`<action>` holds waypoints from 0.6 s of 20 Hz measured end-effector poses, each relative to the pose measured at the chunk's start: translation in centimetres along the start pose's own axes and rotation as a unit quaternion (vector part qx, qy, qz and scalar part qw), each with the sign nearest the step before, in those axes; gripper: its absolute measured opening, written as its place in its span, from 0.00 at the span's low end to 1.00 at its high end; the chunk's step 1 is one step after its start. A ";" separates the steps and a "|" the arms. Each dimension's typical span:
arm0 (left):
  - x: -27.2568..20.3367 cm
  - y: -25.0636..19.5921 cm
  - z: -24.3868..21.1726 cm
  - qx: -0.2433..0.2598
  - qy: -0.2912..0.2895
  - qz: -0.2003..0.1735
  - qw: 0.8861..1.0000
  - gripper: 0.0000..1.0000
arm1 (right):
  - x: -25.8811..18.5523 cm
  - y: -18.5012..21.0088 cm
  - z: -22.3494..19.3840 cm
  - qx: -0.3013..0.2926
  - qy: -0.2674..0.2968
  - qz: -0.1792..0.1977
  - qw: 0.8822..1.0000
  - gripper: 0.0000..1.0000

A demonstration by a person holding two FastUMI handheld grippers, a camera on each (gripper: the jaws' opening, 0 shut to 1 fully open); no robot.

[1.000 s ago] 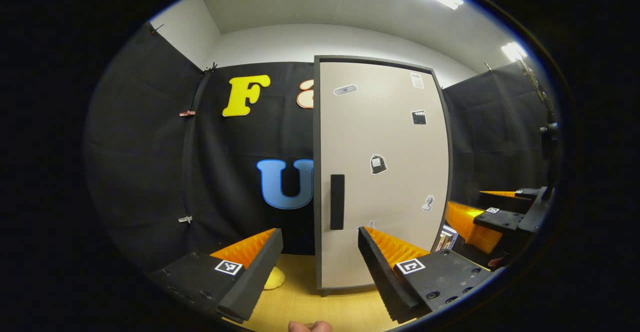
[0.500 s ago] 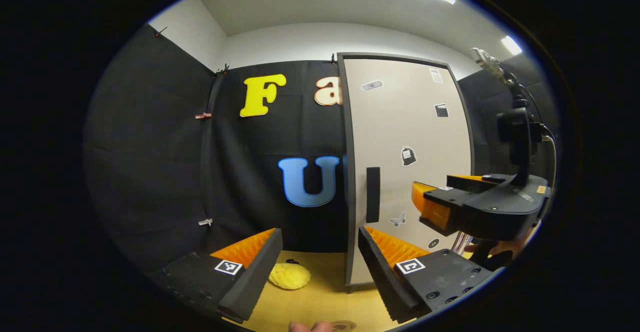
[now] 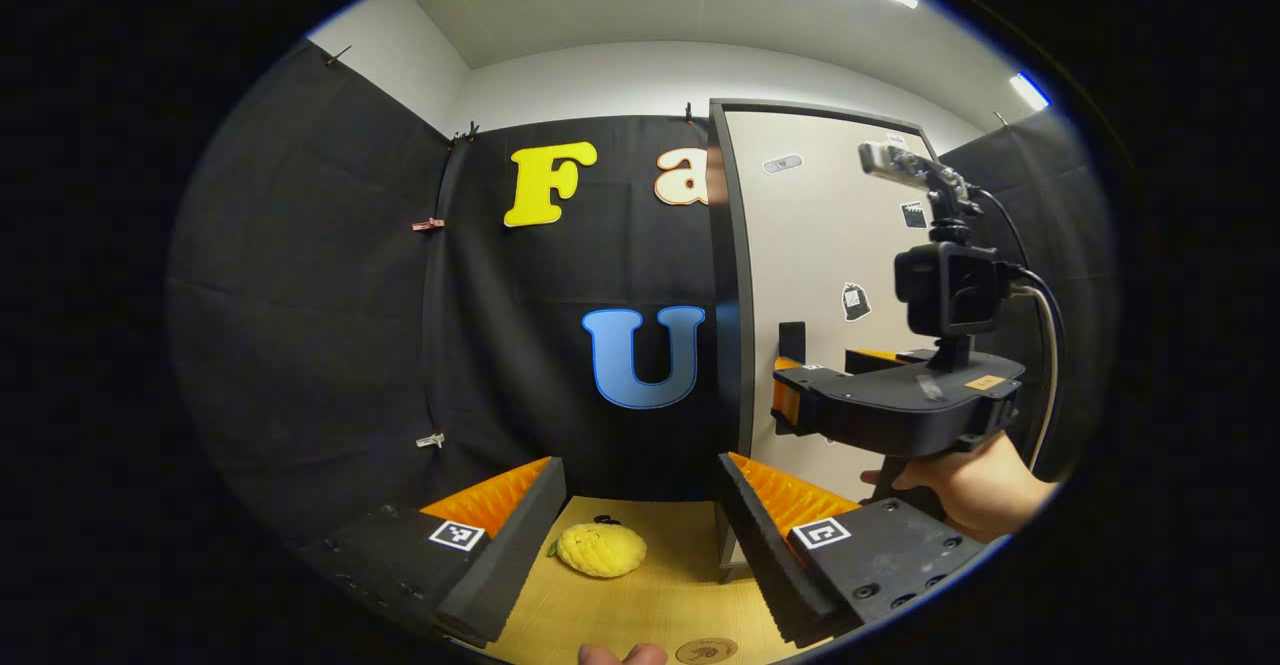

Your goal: Open the cabinet door with the right hand, grasp the bottle in the cabinet with the left hand and place it on the coaster, then close the cabinet door with the right hand.

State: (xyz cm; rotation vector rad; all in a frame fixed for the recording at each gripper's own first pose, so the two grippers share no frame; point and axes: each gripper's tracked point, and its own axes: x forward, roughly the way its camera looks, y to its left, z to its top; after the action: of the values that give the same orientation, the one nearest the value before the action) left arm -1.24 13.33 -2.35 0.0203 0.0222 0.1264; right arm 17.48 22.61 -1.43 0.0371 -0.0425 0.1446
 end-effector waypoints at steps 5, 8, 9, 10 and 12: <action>-0.1 0.8 -0.7 -0.005 0.008 0.008 1.000 0.96 | 2.7 1.1 -2.1 0.008 0.017 -0.004 1.000 0.74; -0.6 1.2 -1.2 -0.001 0.010 0.014 1.000 0.96 | 3.2 1.3 -2.2 0.015 0.006 -0.017 1.000 0.41; -0.6 1.4 -1.3 0.000 0.011 0.017 1.000 0.96 | 3.2 0.9 -2.4 0.002 0.005 -0.028 1.000 0.42; -0.7 1.3 -1.3 -0.002 0.013 0.018 1.000 0.96 | 3.4 0.7 -2.6 -0.002 0.005 -0.033 0.999 0.44; -1.0 1.3 -1.4 -0.007 0.016 0.020 1.000 0.95 | 3.1 0.7 -2.6 0.008 0.013 -0.039 0.999 0.29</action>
State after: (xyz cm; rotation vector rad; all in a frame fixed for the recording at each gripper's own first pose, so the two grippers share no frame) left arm -2.45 14.56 -3.67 0.0044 0.0526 0.1663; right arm 20.53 23.87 -3.88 0.0518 -0.0133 0.0682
